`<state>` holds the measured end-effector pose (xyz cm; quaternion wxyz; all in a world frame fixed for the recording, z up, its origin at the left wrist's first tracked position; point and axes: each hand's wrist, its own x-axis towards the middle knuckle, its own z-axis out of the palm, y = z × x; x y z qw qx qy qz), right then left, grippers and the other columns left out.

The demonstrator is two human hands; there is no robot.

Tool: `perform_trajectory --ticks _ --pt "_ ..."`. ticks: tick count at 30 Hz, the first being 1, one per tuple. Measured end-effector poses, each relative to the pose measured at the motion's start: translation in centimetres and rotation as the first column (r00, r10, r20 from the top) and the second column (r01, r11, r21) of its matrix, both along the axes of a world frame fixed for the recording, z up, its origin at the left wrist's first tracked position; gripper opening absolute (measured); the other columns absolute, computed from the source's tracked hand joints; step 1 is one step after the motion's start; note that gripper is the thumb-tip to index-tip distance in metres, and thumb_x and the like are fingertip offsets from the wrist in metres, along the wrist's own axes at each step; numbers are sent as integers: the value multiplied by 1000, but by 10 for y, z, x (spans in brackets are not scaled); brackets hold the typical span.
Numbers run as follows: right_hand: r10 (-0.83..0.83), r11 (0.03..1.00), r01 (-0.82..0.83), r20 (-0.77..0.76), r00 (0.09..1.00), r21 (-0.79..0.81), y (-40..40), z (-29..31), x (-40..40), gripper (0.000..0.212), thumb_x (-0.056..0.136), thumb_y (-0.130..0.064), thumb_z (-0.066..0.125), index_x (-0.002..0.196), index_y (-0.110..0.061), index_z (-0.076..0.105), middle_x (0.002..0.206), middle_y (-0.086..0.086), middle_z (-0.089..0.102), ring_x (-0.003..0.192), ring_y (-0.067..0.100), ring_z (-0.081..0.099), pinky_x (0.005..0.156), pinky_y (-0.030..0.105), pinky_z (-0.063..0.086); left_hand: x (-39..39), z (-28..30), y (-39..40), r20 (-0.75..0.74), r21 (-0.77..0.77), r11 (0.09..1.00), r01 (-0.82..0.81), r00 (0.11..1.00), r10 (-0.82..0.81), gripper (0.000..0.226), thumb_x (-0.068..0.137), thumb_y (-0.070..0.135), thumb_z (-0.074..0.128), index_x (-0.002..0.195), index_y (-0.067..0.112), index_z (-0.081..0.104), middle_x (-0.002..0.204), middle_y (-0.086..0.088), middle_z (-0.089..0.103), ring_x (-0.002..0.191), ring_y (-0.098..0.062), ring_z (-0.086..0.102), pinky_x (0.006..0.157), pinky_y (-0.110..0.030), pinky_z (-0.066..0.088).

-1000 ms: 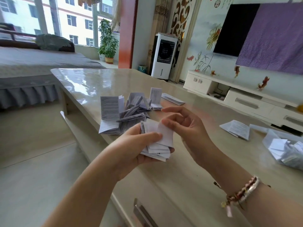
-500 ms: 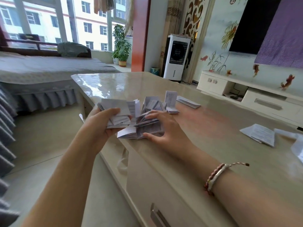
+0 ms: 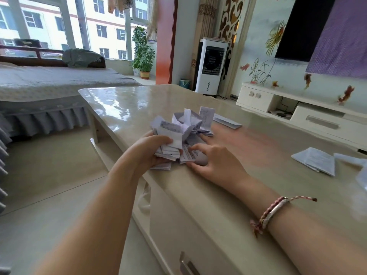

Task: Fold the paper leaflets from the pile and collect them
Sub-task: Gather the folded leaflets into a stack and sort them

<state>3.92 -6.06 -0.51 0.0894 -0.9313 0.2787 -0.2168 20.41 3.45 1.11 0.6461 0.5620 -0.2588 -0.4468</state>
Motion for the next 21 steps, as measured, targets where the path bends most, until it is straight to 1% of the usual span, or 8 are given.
perform_trajectory --ticks 3,6,8,13,16,18,19,21 --pt "-38 999 36 -55 998 -35 -6 3 -16 40 83 -51 63 119 -35 61 118 -5 66 106 19 60 81 34 50 -11 3 -11 -3 4 999 49 999 -49 30 91 -2 52 121 -2 56 99 -26 66 71 -28 68 59 -36 59" --pt "-65 994 57 -93 993 -90 -12 5 -40 35 86 -52 58 118 -37 61 113 -8 69 103 19 62 78 36 51 -28 5 -25 -5 23 994 109 994 -109 25 92 -1 52 117 -2 57 89 -21 67 66 -25 68 57 -33 58" --pt "-74 995 67 -91 993 -75 -14 9 -58 34 87 -52 58 118 -40 61 111 -12 69 100 17 63 76 34 51 -39 5 -34 -19 24 989 146 989 -146 27 92 0 52 119 -1 56 89 -20 66 70 -26 67 58 -34 59" --pt "-75 997 75 -108 991 -4 -18 15 -98 36 85 -44 65 117 -28 64 115 -8 68 105 16 62 83 37 50 -69 5 -53 -41 25 979 203 979 -202 29 93 0 50 121 -3 56 94 -21 65 75 -26 66 60 -33 60" --pt "-70 994 74 -53 996 74 -18 15 -117 38 82 -32 72 117 -23 61 115 -6 66 106 11 60 85 26 45 -79 7 -57 -41 19 976 215 976 -214 28 93 0 50 119 -2 58 94 -21 66 75 -25 67 62 -34 60" --pt "-89 985 88 -3 996 146 -15 15 -131 36 79 -26 74 109 -27 56 113 -7 63 105 8 60 85 21 45 -85 10 -55 -14 8 981 192 981 -192 23 93 0 51 114 3 58 94 -18 67 77 -25 67 65 -35 60" --pt "-104 979 98 24 994 177 -13 15 -135 32 78 -23 74 102 -31 53 112 -6 63 105 11 60 86 25 48 -85 13 -52 3 0 987 161 987 -161 21 93 0 51 113 5 58 94 -17 66 79 -25 67 67 -36 59" --pt "-148 971 130 74 986 200 -8 14 -146 25 78 -19 69 87 -33 51 107 -3 66 100 20 63 82 41 53 -87 16 -44 14 -15 997 82 997 -81 23 92 1 53 114 8 55 100 -18 65 86 -28 67 76 -42 59"
